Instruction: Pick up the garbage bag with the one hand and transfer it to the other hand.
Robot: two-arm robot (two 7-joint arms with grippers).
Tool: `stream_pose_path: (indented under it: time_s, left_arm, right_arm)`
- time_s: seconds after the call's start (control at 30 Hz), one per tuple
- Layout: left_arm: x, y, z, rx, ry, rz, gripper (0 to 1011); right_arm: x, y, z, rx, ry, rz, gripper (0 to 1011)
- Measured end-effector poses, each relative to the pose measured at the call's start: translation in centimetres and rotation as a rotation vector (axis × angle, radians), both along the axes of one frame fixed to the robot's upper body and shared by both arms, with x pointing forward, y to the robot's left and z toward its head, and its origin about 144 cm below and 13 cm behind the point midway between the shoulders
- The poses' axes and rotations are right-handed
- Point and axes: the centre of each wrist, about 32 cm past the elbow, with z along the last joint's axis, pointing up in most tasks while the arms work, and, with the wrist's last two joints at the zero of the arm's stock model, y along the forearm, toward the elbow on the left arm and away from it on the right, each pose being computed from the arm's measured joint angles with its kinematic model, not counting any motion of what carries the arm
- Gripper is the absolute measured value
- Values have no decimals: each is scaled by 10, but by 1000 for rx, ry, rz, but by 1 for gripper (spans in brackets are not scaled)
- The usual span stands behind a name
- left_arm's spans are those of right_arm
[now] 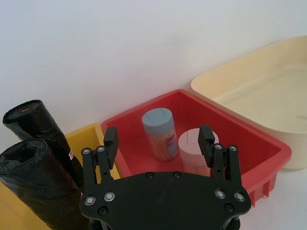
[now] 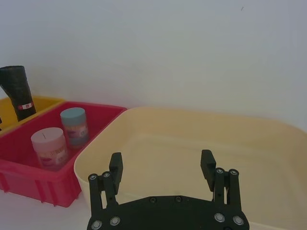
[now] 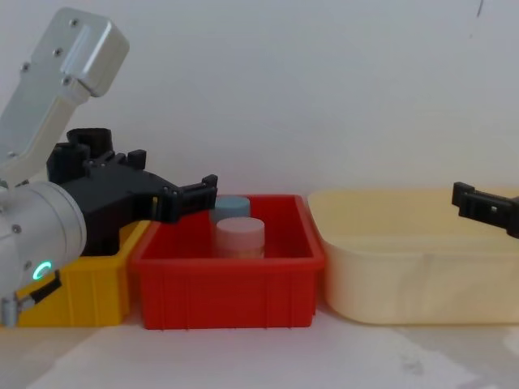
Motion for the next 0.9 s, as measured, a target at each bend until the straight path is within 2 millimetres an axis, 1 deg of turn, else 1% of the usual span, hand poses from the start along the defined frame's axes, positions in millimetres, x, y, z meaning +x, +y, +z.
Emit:
stream_pose_path:
  time_s: [0.9]
  left_arm:
    - [0, 0, 0, 0, 0, 0, 1001]
  right_arm:
    - [0, 0, 0, 0, 0, 0, 1001]
